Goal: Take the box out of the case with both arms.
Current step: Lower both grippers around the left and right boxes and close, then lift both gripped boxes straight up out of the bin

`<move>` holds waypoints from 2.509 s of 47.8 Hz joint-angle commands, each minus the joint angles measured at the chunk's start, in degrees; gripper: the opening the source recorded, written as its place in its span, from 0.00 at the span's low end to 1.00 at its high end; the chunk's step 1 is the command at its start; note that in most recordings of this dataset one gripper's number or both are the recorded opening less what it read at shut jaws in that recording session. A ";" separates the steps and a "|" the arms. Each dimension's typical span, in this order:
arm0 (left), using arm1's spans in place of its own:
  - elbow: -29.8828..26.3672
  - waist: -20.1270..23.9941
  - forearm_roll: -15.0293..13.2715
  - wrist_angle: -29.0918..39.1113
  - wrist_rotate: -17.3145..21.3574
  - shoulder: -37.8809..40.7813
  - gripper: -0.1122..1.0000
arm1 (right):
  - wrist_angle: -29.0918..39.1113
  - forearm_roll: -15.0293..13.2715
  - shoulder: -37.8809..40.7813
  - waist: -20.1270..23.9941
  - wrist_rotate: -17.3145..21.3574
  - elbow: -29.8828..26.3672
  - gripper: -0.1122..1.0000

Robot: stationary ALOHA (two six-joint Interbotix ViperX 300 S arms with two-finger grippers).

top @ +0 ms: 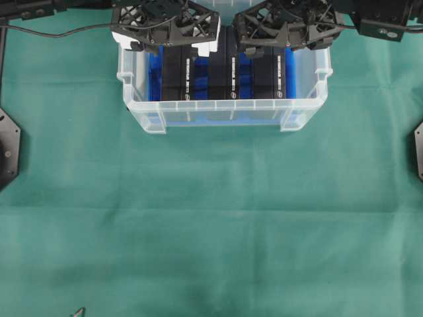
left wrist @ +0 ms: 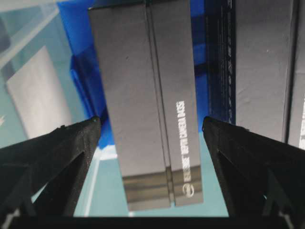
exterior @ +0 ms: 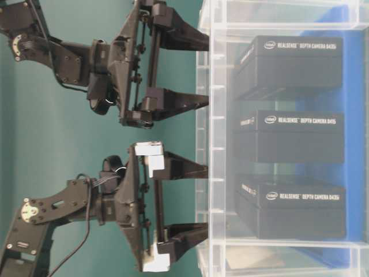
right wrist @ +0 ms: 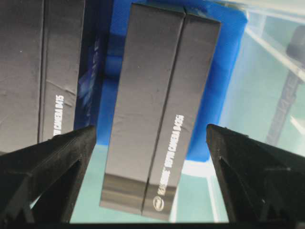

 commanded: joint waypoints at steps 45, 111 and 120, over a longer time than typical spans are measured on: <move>3.87 1.58 0.79 -3.69 0.70 1.67 0.86 | -2.64 -0.88 3.08 -0.18 0.00 2.20 0.95; 4.13 0.79 -0.53 -0.62 0.88 0.97 0.67 | -5.89 -0.79 3.96 0.09 2.37 2.46 0.69; 3.87 0.79 -0.53 -0.62 0.44 0.97 0.67 | -5.89 -0.70 3.87 0.09 2.55 2.37 0.69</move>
